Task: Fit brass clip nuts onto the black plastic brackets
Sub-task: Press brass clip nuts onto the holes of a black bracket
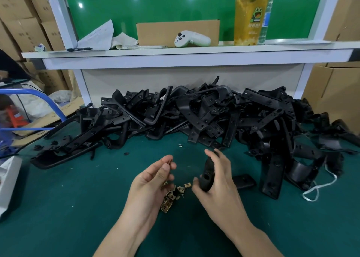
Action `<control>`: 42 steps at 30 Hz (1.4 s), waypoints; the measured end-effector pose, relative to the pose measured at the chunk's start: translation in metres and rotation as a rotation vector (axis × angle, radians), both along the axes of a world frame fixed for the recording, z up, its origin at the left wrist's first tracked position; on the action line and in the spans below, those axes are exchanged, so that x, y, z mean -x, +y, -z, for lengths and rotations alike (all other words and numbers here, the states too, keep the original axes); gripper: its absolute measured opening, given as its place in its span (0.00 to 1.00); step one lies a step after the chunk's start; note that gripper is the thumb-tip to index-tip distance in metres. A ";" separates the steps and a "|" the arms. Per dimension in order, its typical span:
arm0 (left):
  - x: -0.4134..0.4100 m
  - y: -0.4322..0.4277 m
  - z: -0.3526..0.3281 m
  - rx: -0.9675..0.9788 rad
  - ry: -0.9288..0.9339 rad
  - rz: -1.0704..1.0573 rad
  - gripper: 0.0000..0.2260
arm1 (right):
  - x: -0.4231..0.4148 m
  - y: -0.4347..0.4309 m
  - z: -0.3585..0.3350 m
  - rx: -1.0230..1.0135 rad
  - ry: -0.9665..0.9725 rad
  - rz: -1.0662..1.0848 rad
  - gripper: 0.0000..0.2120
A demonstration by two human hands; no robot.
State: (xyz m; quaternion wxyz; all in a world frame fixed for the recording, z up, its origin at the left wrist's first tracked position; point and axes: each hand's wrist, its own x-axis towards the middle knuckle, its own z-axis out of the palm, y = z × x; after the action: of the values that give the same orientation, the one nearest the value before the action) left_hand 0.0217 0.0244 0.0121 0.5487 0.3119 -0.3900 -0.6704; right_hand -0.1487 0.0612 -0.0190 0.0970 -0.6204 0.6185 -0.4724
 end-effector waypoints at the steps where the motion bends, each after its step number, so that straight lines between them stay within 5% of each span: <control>1: 0.000 -0.001 0.000 -0.014 0.010 0.006 0.12 | 0.000 0.000 0.000 -0.005 0.002 -0.001 0.34; 13: -0.007 -0.008 -0.001 -0.258 0.158 0.048 0.10 | 0.000 -0.001 0.001 -0.036 -0.003 0.007 0.35; 31: -0.005 -0.002 0.001 -0.076 0.047 0.051 0.11 | 0.001 -0.003 0.004 -0.018 0.021 0.018 0.34; 34: -0.003 0.001 0.000 -0.009 -0.064 0.005 0.11 | 0.001 -0.003 0.003 -0.005 0.028 0.009 0.35; 38: 0.004 0.011 -0.001 0.243 -0.438 -0.046 0.10 | 0.001 -0.002 0.002 0.017 0.071 -0.008 0.39; 42: 0.010 0.019 -0.002 0.321 -0.521 -0.013 0.14 | 0.002 -0.001 -0.001 0.005 0.088 -0.056 0.43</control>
State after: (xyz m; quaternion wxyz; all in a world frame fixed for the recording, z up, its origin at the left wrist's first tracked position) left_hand 0.0113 0.0439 0.0146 0.4766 0.3850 -0.6168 -0.4941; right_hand -0.1508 0.0605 -0.0184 0.0814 -0.6579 0.6036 -0.4431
